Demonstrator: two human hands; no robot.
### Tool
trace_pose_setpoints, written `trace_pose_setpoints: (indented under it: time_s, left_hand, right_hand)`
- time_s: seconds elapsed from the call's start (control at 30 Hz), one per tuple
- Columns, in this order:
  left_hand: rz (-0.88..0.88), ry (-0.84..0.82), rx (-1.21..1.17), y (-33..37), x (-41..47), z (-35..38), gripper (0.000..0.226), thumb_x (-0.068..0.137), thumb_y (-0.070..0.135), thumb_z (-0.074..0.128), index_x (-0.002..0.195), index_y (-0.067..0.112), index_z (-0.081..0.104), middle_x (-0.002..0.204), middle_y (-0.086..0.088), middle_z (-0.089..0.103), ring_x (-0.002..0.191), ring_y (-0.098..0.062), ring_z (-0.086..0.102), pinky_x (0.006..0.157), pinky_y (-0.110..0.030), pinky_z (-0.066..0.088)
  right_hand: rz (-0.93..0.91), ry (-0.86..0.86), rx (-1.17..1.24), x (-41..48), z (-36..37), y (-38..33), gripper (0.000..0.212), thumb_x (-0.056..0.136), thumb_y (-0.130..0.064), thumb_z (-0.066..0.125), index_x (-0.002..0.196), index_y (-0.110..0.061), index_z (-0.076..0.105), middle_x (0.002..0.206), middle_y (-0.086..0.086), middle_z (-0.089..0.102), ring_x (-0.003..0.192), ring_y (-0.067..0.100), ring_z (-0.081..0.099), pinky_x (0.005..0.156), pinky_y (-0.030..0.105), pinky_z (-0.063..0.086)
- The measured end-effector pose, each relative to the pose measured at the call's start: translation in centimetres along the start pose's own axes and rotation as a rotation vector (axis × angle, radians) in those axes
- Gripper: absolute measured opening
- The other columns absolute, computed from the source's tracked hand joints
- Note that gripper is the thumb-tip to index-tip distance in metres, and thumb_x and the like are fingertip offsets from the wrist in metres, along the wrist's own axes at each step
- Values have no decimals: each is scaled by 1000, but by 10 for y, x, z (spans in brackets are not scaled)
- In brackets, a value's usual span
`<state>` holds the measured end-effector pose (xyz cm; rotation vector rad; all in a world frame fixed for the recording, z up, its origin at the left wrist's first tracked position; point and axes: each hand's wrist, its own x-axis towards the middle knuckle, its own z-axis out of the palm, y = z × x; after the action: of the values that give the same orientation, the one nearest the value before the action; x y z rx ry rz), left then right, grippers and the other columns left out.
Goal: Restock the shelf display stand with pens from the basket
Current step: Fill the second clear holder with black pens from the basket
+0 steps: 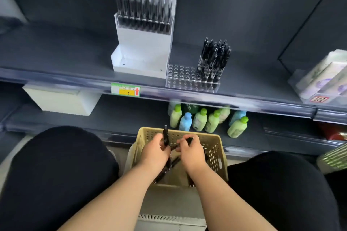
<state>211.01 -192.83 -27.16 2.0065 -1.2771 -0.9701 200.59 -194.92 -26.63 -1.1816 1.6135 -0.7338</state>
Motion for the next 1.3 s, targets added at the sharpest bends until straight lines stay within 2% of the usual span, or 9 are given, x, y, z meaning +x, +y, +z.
trace_pose_setpoints:
  time_s: [0.1, 0.17, 0.27, 0.37, 0.43, 0.6, 0.8, 1.0, 1.3]
  left_hand:
    - [88, 59, -111, 28, -11, -20, 10, 90, 30, 58, 94, 20, 58, 85, 10, 65, 83, -10, 61, 67, -23, 45]
    - [183, 102, -132, 48, -12, -33, 11, 92, 35, 54, 89, 25, 58, 82, 11, 63, 78, -2, 59, 62, -17, 42]
    - [291, 196, -207, 79, -2, -53, 8, 91, 34, 56, 94, 29, 60, 86, 12, 66, 83, 0, 61, 69, -16, 46]
    - [354, 249, -325, 107, 14, -70, 8, 88, 28, 60, 96, 28, 61, 91, 12, 67, 87, -3, 64, 80, -26, 52]
    - [407, 266, -349, 127, 27, -81, 9, 87, 26, 61, 96, 29, 59, 92, 14, 66, 88, -1, 62, 77, -21, 48]
    - [551, 310, -406, 182, 66, -97, 14, 87, 24, 63, 94, 35, 59, 91, 13, 67, 89, -4, 64, 86, -27, 52]
    - [525, 245, -501, 183, 109, -85, 13, 81, 23, 69, 85, 35, 66, 87, 7, 71, 88, -13, 68, 87, -41, 54]
    - [479, 225, -551, 174, 119, -83, 12, 71, 32, 69, 82, 37, 70, 86, 11, 72, 87, -12, 69, 87, -37, 53]
    - [394, 166, -669, 164, 133, -65, 12, 67, 32, 71, 77, 36, 72, 83, 7, 73, 87, -16, 70, 87, -40, 52]
  right_hand:
    - [-238, -41, -76, -15, -20, -30, 11, 94, -16, 46, 88, -25, 49, 74, -6, 59, 63, 8, 55, 54, 9, 41]
    - [-364, -35, -119, -17, -33, -52, 7, 95, -20, 49, 93, -26, 52, 80, -8, 62, 66, 1, 54, 58, 7, 41]
    - [-519, 101, -92, -7, -53, -86, 6, 91, -27, 56, 89, -32, 57, 90, -5, 67, 83, 8, 62, 78, 26, 51]
    - [-622, 242, -4, 1, -76, -121, 15, 87, -24, 62, 84, -37, 55, 78, -7, 67, 76, 8, 65, 76, 29, 52]
    - [-692, 320, 93, 9, -95, -149, 18, 86, -23, 63, 87, -37, 53, 71, -10, 67, 70, 6, 66, 73, 28, 54]
    - [-874, 439, 49, 44, -126, -213, 12, 92, -30, 48, 82, -38, 51, 70, -9, 65, 61, 5, 65, 71, 41, 55]
    - [-993, 520, -197, 83, -131, -220, 19, 94, -31, 48, 80, -29, 60, 64, -6, 61, 64, 7, 58, 68, 23, 47]
    - [-1009, 511, -344, 101, -125, -215, 9, 89, -37, 57, 81, -39, 54, 63, -30, 47, 62, -9, 49, 66, 5, 37]
    - [-986, 546, -391, 120, -111, -204, 16, 85, -39, 62, 92, -27, 70, 69, -26, 52, 79, 15, 62, 76, 31, 49]
